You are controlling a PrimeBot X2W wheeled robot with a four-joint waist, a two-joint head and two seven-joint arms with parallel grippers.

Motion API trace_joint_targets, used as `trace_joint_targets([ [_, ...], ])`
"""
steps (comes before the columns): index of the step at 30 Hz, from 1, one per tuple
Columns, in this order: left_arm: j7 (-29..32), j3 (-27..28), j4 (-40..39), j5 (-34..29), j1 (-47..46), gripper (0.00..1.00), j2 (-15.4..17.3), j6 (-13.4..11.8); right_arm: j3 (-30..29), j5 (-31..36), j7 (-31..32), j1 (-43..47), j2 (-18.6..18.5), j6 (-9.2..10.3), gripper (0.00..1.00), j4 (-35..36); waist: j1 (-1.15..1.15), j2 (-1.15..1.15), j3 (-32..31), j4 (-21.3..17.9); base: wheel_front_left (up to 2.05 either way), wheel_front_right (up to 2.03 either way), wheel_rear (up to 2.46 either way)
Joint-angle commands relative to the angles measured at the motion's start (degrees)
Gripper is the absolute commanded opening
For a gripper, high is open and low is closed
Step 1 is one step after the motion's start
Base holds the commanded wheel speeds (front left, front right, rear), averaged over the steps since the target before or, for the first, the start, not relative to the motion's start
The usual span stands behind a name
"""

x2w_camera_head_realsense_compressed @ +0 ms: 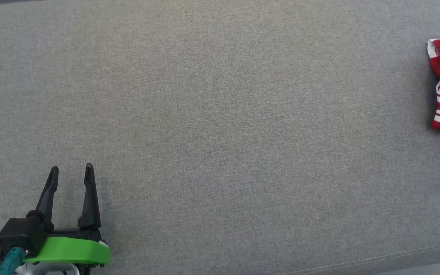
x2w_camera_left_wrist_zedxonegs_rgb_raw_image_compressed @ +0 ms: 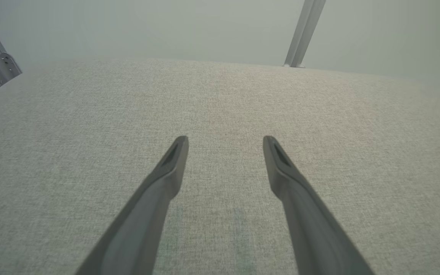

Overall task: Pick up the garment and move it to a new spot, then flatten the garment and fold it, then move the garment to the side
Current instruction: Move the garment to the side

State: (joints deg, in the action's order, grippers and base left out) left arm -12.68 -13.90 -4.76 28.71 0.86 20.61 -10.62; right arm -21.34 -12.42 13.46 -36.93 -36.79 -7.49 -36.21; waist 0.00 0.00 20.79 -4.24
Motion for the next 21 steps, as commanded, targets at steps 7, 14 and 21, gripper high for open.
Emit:
trace_joint_targets([
  [7, -0.45, 0.14, -0.11, 0.23, 0.96, 1.0, 0.24, -0.84, 5.06, -0.98, -7.06, 1.07, 1.87, 0.0, 1.0, 4.04, 0.0, 0.0, -2.12, -0.22, 0.0, 0.0, 0.0],
  [14, -1.13, 0.88, 0.81, 0.04, 1.05, 1.0, -0.03, -1.24, 10.07, -2.98, -11.31, 6.24, 5.99, 0.0, 1.0, 15.9, 0.0, 0.0, -5.36, 0.05, 0.0, 0.0, 0.0],
  [21, -1.59, 0.95, 5.32, 0.77, -0.43, 1.0, -0.44, 0.13, 10.48, 0.99, -15.51, 17.91, 13.36, 0.0, 1.0, 27.38, 0.0, 0.0, -10.31, 3.27, 0.0, 0.0, 0.0],
])
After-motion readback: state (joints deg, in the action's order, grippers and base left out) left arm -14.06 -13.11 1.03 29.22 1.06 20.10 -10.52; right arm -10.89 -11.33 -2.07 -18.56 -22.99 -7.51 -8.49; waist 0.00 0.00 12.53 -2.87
